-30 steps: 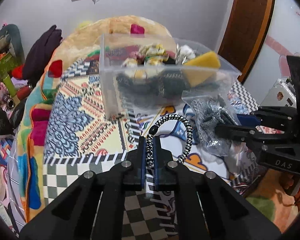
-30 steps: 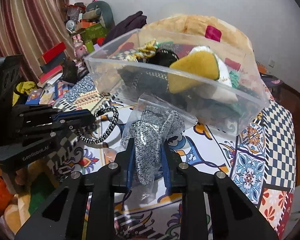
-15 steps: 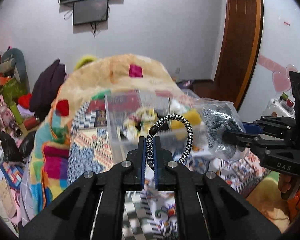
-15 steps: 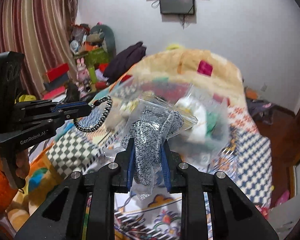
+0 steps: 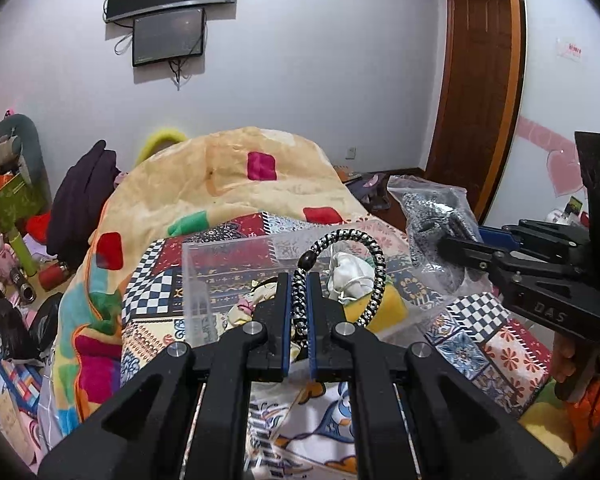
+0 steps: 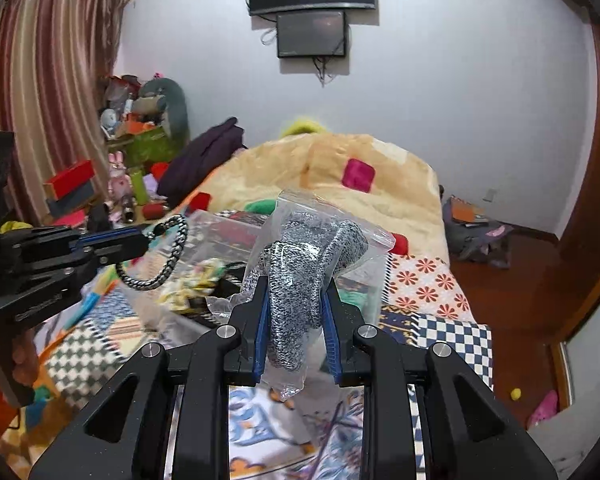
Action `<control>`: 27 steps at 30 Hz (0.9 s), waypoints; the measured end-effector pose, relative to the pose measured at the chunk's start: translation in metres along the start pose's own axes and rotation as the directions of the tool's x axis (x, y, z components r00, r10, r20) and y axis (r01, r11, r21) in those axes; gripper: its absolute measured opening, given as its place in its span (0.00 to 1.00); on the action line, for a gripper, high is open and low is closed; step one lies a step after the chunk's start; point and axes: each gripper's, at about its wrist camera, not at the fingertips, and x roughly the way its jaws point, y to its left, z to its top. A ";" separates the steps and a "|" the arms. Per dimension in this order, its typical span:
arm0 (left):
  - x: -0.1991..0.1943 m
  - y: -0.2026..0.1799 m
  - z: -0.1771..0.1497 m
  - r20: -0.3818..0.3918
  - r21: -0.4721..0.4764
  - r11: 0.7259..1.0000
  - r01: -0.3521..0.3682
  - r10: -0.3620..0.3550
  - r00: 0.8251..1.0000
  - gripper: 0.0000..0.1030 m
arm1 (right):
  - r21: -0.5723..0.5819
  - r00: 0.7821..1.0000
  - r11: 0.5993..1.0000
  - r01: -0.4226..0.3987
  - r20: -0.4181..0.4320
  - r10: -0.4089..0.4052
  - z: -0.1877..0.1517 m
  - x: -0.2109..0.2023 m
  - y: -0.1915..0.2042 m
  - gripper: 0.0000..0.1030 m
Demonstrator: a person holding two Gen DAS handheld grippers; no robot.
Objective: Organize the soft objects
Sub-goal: 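Release the bracelet into the clear box with the left tool while the right tool drops the scrubber bag in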
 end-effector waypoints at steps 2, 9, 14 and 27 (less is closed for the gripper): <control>0.012 -0.001 -0.001 -0.019 0.007 1.000 -0.003 0.003 1.000 0.05 | 0.003 1.000 1.000 0.011 -0.024 -0.011 -0.002 0.010 -0.003 0.21; 0.051 -0.001 -0.011 -0.090 0.023 1.000 -0.011 0.013 0.996 0.05 | -0.004 0.994 1.000 0.027 -0.105 -0.027 -0.012 0.040 -0.013 0.21; 0.071 0.000 -0.018 -0.132 0.023 1.000 -0.003 0.006 0.991 0.05 | -0.015 0.989 1.000 0.017 -0.144 -0.019 -0.017 0.050 -0.008 0.21; 0.065 0.003 -0.019 -0.147 -0.010 1.000 0.024 -0.026 0.989 0.14 | -0.019 0.982 1.000 0.019 -0.187 -0.022 -0.020 0.050 -0.008 0.35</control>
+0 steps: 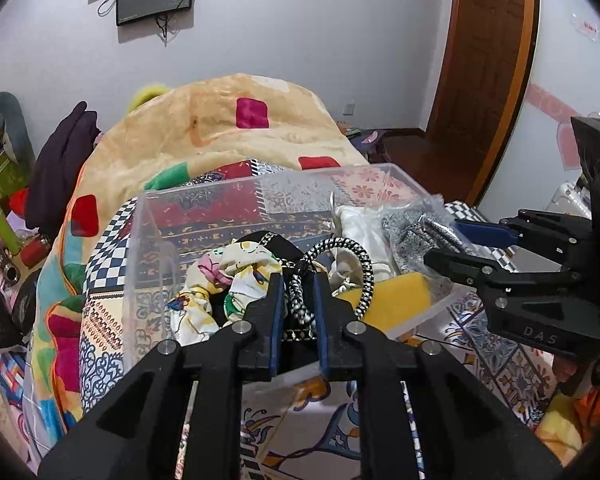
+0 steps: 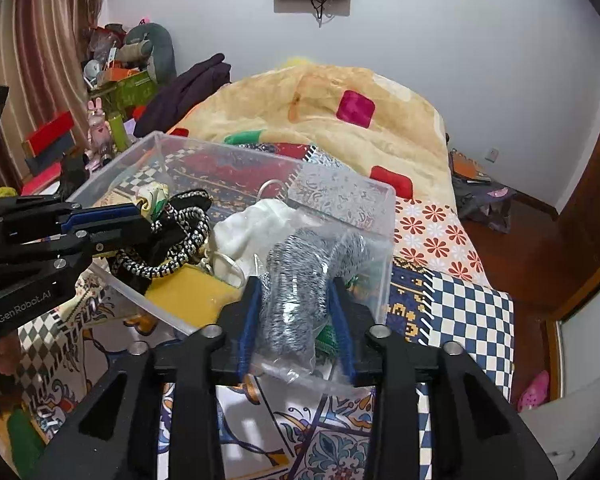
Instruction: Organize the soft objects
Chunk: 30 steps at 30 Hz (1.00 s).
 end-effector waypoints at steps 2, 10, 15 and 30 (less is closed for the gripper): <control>-0.010 0.001 0.000 0.018 -0.007 1.000 0.004 -0.004 1.000 0.16 | 0.006 1.000 1.000 0.000 0.022 0.000 0.001 -0.009 -0.001 0.41; -0.069 -0.001 0.002 0.142 -0.022 1.000 0.000 0.003 0.990 0.21 | 0.015 0.990 0.999 -0.032 0.139 0.029 0.010 -0.057 0.006 0.41; -0.111 -0.005 -0.002 0.236 -0.023 0.999 -0.030 0.034 0.971 0.40 | 0.022 0.973 0.998 -0.055 0.227 0.048 0.012 -0.094 0.015 0.41; -0.183 -0.021 -0.029 0.413 -0.029 0.998 -0.061 0.068 0.908 0.94 | 0.048 0.905 0.995 -0.087 0.421 0.059 -0.006 -0.159 0.037 0.82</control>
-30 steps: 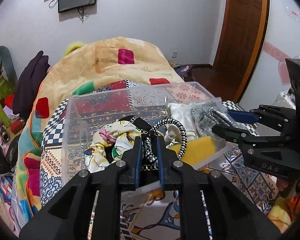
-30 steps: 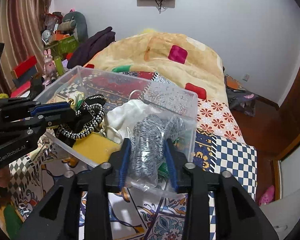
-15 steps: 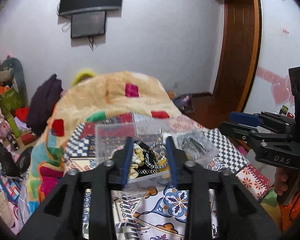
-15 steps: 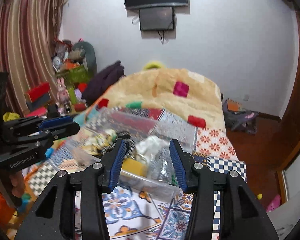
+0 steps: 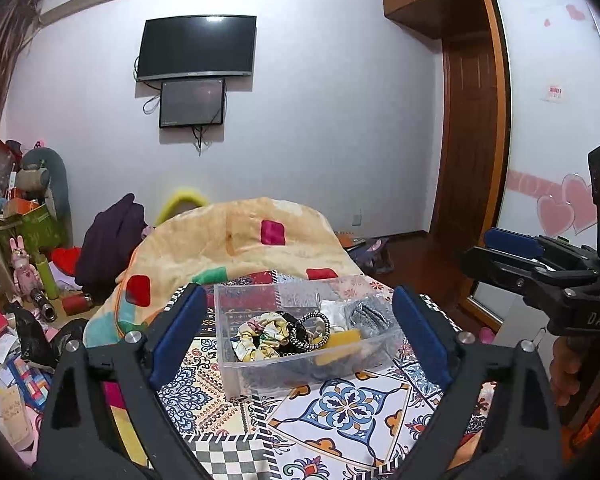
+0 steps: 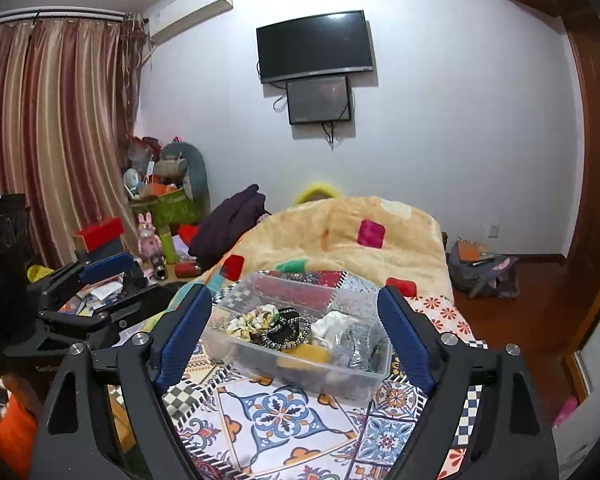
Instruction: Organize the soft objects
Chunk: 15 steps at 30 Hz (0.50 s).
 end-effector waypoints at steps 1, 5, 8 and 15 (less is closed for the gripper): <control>-0.002 -0.001 -0.001 0.004 -0.001 1.000 -0.003 0.003 1.000 0.96 | -0.001 1.000 1.000 0.006 0.006 -0.006 -0.001 0.000 0.000 0.83; -0.004 -0.002 -0.005 0.019 0.001 1.000 -0.018 0.018 1.000 0.98 | 0.000 0.999 1.000 0.026 0.036 -0.026 -0.004 -0.006 0.000 0.91; -0.004 -0.003 -0.008 0.021 -0.001 1.000 -0.019 0.019 1.000 0.99 | -0.004 0.997 0.999 0.044 0.064 -0.044 -0.008 -0.012 0.000 0.99; -0.005 -0.003 -0.011 0.021 -0.005 1.000 -0.020 0.020 1.000 0.99 | -0.018 0.996 0.999 0.046 0.078 -0.044 -0.012 -0.017 0.002 0.99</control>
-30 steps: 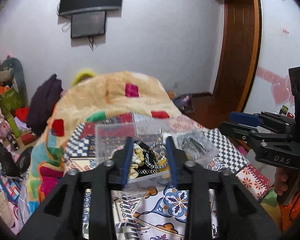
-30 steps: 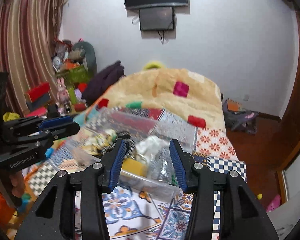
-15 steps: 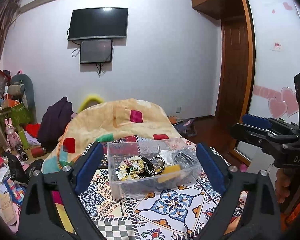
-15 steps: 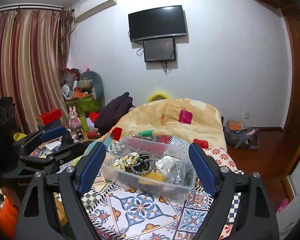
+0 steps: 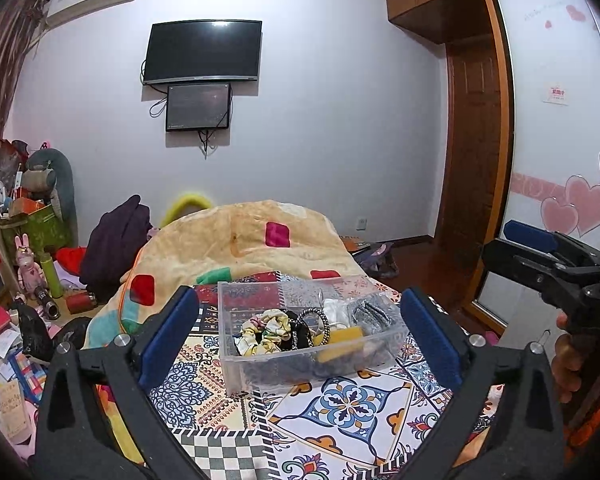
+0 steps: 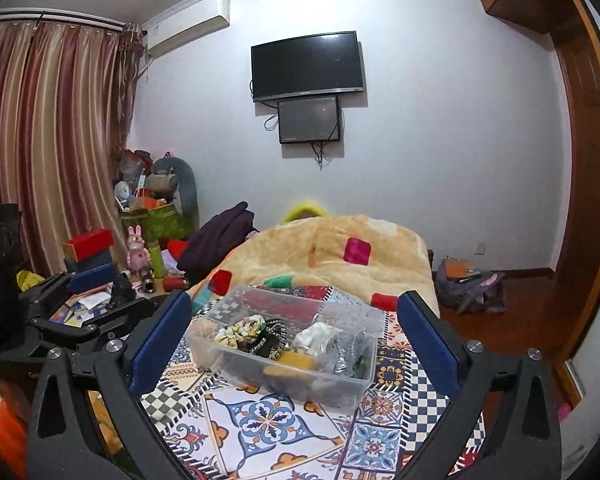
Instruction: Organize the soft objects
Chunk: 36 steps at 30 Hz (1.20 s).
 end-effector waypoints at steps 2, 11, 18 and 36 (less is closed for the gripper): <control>0.000 0.000 0.001 0.002 -0.002 1.000 -0.001 0.001 1.000 0.99 | -0.004 1.000 1.000 0.000 -0.001 0.000 -0.001 0.000 0.001 0.99; -0.001 -0.001 0.000 0.007 -0.001 1.000 -0.004 0.004 1.000 0.99 | -0.007 1.000 1.000 -0.006 -0.004 0.006 -0.002 0.000 0.003 0.99; -0.002 -0.002 0.000 0.013 0.001 1.000 -0.007 0.007 1.000 1.00 | -0.003 1.000 1.000 -0.008 -0.008 0.008 -0.002 0.000 0.003 0.99; -0.006 -0.006 0.001 0.024 0.010 1.000 -0.008 0.008 1.000 1.00 | 0.008 1.000 1.000 -0.014 -0.007 0.014 0.000 -0.002 0.004 0.99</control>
